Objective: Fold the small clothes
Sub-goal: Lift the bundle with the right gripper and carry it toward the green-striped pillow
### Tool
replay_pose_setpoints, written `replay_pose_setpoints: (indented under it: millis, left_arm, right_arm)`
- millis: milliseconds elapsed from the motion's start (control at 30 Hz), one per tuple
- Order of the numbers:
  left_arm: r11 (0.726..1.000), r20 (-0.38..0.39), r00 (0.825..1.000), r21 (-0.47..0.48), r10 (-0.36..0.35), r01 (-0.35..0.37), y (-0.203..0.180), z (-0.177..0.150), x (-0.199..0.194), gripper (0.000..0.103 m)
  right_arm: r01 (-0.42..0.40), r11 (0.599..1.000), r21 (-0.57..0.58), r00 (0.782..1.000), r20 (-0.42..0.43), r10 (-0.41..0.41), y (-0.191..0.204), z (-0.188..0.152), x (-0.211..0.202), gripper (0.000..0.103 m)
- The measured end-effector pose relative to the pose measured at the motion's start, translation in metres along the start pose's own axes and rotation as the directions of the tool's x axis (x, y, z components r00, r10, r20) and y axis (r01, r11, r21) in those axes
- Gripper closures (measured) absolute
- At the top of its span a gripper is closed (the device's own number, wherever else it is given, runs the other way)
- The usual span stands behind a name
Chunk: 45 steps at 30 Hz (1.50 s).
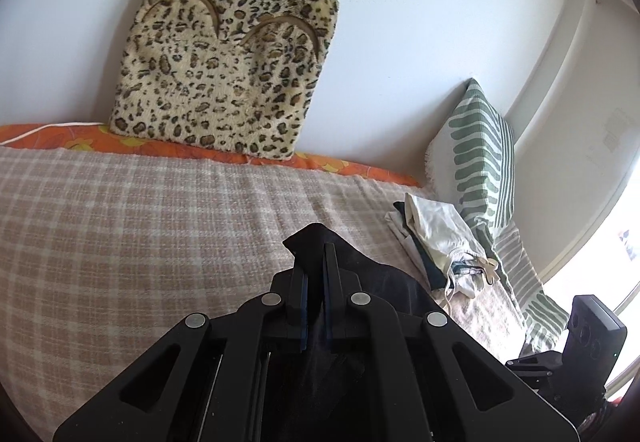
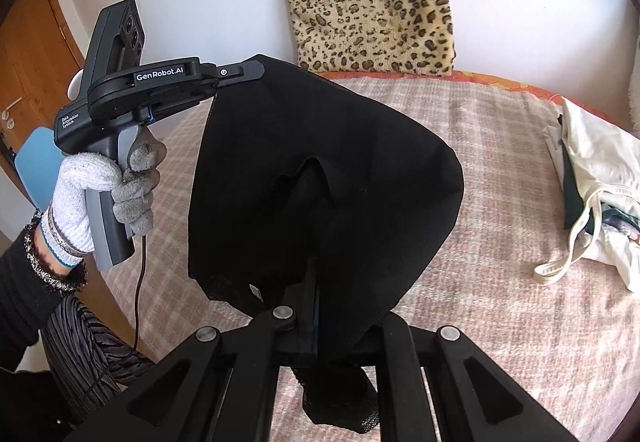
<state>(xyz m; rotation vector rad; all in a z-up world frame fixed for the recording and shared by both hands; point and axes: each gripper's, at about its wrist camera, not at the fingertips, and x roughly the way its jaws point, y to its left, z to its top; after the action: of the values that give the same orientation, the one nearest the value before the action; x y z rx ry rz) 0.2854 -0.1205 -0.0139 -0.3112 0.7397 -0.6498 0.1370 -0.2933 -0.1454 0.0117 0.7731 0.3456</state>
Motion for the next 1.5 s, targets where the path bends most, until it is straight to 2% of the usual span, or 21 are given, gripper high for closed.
replay_pose_setpoints:
  millis: [300,700,933,1167,1333,1500]
  left_arm:
    - [0.993,-0.026,0.995,0.073,-0.095,0.097,-0.081,0.017,0.051,0.099]
    - [0.965,-0.078,0.976,0.157,-0.201,0.211,-0.185,0.037,0.131,0.099]
    - [0.952,-0.095,0.97,0.192,-0.223,0.237,-0.227,0.049,0.181,0.099]
    - [0.953,-0.087,0.969,0.181,-0.233,0.245,-0.237,0.066,0.232,0.099]
    - [0.967,-0.071,0.977,0.146,-0.2,0.208,-0.223,0.075,0.264,0.099]
    - [0.982,-0.057,0.992,0.148,-0.113,0.12,-0.2,0.077,0.289,0.099]
  right_arm:
    - [0.125,0.992,0.027,0.991,0.037,-0.126,-0.062,-0.007,-0.059,0.099]
    - [0.277,0.958,0.074,0.958,0.053,-0.281,-0.155,-0.011,-0.119,0.099]
    - [0.365,0.928,0.072,0.929,0.04,-0.369,-0.208,0.0,-0.131,0.099]
    - [0.445,0.893,0.059,0.894,0.023,-0.447,-0.268,0.029,-0.119,0.099]
    - [0.407,0.909,0.09,0.91,0.048,-0.412,-0.315,0.058,-0.104,0.099]
    - [0.294,0.942,0.159,0.951,0.046,-0.305,-0.352,0.073,-0.075,0.099]
